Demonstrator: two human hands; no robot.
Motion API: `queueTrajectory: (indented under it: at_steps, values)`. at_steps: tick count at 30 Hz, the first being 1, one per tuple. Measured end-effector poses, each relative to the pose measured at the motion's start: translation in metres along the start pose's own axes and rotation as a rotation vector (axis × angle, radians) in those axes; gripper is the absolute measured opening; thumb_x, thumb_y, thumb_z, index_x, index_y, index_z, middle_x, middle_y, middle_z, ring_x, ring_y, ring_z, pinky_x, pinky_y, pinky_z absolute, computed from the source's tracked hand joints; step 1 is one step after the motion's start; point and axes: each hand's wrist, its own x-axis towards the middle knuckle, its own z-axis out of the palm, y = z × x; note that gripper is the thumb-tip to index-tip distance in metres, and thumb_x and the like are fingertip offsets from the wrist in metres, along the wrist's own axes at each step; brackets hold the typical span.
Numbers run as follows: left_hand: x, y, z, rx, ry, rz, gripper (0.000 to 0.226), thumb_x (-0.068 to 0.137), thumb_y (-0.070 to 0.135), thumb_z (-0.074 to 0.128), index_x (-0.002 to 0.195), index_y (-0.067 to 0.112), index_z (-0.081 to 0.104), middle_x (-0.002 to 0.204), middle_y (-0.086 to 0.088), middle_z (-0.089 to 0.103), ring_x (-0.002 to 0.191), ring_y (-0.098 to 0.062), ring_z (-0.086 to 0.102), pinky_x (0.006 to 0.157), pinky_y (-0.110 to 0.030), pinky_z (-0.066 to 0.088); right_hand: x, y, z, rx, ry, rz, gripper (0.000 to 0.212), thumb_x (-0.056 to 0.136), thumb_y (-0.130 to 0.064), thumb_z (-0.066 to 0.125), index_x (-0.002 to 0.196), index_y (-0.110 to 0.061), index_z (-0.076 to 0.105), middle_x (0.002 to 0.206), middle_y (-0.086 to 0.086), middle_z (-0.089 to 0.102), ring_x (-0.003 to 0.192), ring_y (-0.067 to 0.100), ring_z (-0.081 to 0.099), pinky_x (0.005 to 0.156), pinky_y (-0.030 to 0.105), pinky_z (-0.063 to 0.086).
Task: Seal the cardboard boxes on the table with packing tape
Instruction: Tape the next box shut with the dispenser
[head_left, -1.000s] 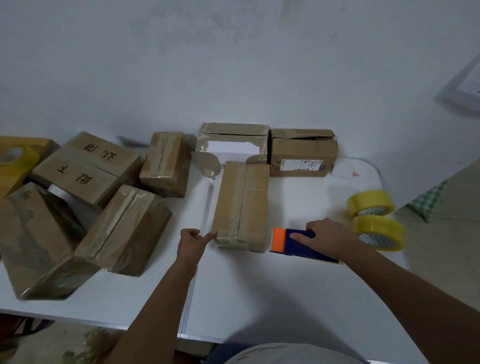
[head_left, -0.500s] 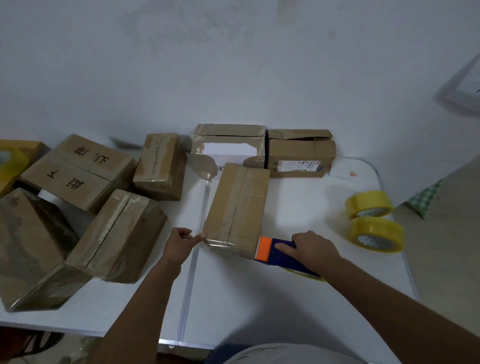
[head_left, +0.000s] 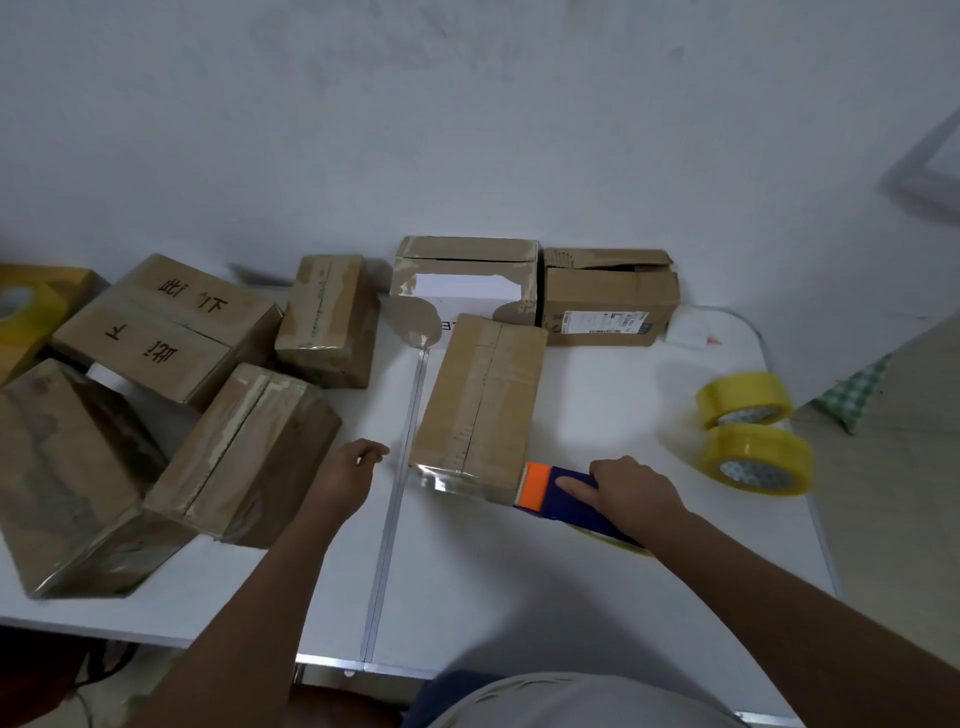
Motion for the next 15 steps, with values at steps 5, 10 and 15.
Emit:
queueTrajectory:
  at_steps: [5,10,15]
  values:
    - [-0.014,0.004,0.001,0.269,0.072,0.053,0.045,0.103,0.004,0.040,0.147,-0.002,0.039,0.154,-0.020,0.038,0.142,-0.031,0.038,0.117,-0.037,0.029,0.000,-0.001,0.002,-0.013,0.007,0.002,0.053,0.094,-0.067,0.033,0.087,-0.017,0.051,0.077,-0.002,0.052,0.071,0.015,0.054,0.067,0.026,0.040]
    - [-0.039,0.013,0.010,0.401,0.256,0.542,0.066,0.080,-0.022,0.053,0.142,0.002,0.050,0.145,-0.014,0.052,0.133,-0.027,0.051,0.111,-0.039,0.039,0.000,0.000,0.005,-0.003,0.027,0.015,0.054,0.094,-0.068,0.032,0.086,-0.018,0.051,0.070,-0.005,0.047,0.068,0.014,0.052,0.065,0.026,0.040]
    - [-0.046,0.009,0.032,0.546,-0.080,0.646,0.083,0.073,-0.024,0.045,0.148,0.012,0.042,0.157,-0.002,0.032,0.148,-0.018,0.028,0.123,-0.035,0.016,0.000,-0.001,0.006,-0.004,0.021,0.020,0.053,0.093,-0.068,0.032,0.088,-0.019,0.052,0.073,-0.004,0.048,0.068,0.014,0.052,0.067,0.026,0.041]
